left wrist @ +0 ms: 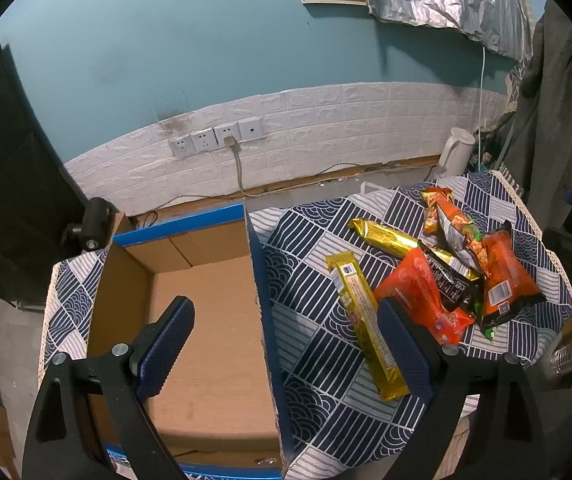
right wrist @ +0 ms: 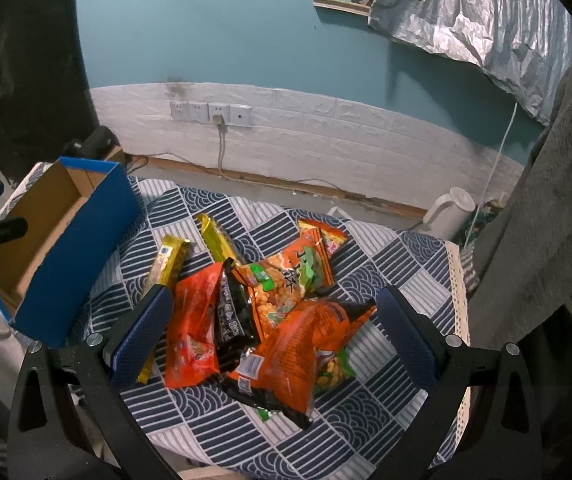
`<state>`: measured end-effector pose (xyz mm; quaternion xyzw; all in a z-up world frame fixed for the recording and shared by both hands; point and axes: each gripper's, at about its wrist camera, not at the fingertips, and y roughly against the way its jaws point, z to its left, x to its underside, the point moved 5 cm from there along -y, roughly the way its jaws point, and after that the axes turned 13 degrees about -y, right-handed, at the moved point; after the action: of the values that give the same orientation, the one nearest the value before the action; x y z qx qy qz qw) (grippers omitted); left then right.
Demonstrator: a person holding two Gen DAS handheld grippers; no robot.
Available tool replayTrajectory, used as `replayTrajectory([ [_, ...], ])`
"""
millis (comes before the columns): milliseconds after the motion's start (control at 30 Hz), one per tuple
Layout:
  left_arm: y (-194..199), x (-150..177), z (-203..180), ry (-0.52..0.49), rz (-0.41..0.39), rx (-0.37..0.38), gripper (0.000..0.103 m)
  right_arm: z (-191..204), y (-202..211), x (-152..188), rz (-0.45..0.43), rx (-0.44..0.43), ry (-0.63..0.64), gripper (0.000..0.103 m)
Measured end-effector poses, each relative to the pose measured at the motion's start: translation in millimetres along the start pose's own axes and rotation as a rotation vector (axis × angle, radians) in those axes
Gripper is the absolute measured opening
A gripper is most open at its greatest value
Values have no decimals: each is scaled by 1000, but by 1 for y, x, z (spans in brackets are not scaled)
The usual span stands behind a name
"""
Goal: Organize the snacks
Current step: 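Grasp the gold wafer bar with the left tool while the right tool grasps the orange chip bag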
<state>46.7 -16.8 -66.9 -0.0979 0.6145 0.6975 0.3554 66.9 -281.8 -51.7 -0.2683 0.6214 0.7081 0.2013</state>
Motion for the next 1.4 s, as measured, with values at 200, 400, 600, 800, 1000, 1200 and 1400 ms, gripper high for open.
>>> replayTrajectory([
  [200,-6,0,-4,-5,10,8,94,-1,-5,3,12,5,3,100],
  [400,-26,2,-12,-20,48,10,94,-6,-21,10,57,28,-10,100],
  [600,-58,9,-22,-18,126,44,94,-21,-51,20,139,56,-67,100],
  [800,-83,19,-32,10,196,104,94,-33,-83,34,215,94,-89,100],
  [1000,-100,22,-48,1,230,128,94,-30,-104,52,277,121,-48,100],
  [1200,-113,23,-66,-43,255,137,94,-39,-118,64,312,159,-28,100],
  [1400,-128,22,-78,-63,279,142,94,-55,-120,69,348,125,-51,80],
])
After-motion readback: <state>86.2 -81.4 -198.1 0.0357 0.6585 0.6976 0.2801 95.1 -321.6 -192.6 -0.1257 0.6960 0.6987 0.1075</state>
